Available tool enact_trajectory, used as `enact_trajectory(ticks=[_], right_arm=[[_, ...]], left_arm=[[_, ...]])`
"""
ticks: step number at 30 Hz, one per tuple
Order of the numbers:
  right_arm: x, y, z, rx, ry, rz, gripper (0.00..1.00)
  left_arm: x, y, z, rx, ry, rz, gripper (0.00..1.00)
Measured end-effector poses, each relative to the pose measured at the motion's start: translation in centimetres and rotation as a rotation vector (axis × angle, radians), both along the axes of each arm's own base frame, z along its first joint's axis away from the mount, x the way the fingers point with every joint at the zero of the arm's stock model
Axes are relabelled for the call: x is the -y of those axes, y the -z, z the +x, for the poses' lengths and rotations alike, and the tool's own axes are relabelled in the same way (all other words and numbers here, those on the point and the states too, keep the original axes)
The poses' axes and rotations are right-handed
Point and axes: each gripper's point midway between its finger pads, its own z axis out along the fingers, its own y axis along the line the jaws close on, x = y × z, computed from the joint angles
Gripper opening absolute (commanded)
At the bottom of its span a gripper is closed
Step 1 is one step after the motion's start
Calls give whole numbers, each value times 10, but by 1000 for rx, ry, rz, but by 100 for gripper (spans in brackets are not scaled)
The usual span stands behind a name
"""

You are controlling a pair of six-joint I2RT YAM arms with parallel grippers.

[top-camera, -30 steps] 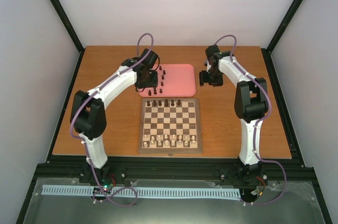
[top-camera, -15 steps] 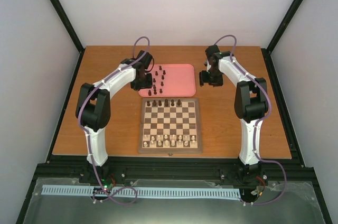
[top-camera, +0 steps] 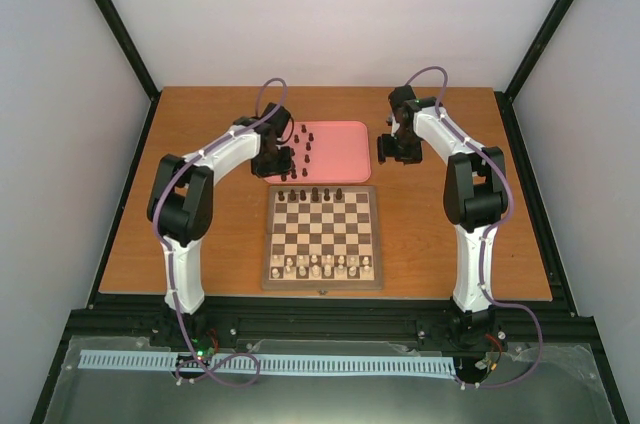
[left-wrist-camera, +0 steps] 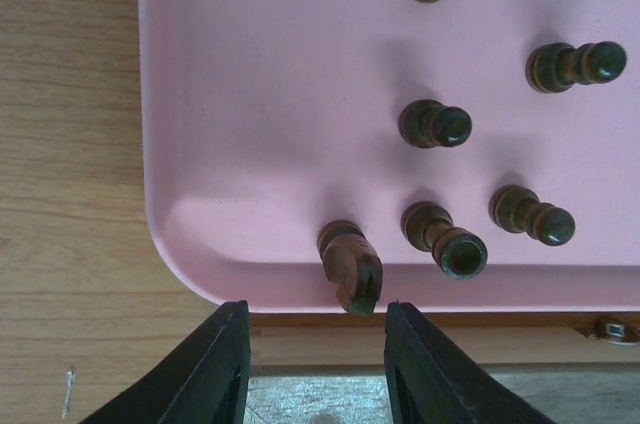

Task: Set up the chess pieces on the board
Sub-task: Pick up the chess piece from the storage box.

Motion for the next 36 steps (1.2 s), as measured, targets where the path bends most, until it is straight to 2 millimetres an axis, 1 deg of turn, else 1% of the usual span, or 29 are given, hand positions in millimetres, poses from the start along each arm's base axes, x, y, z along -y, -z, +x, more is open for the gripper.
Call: enact_trajectory(ticks=[7,11,15,19,21,25,27,31,36], right_arm=[[0,0,0,0,0,0,71],[0,0,0,0,0,0,71],[0,0,0,-1,0,0,71],[0,0,0,0,0,0,71],[0,0,0,-1,0,0,71],[0,-1,1,2,0,1,71],[0,-2,2,5,0,2,71],[-1,-3,2,8,0,3,71],[-1,-3,2,7,0,3,71]], left_arm=[[1,15,0,-24,4,6,39],[1,27,0,-46,7,16,39],[2,34,3,-51,11,19,31],[2,34,4,-49,14,19,30],[2,33,4,-48,14,19,28],[3,31,6,-40,19,18,15],[4,29,7,-37,25,19,12],[4,25,9,-33,27,23,12],[4,14,13,-24,30,26,11]])
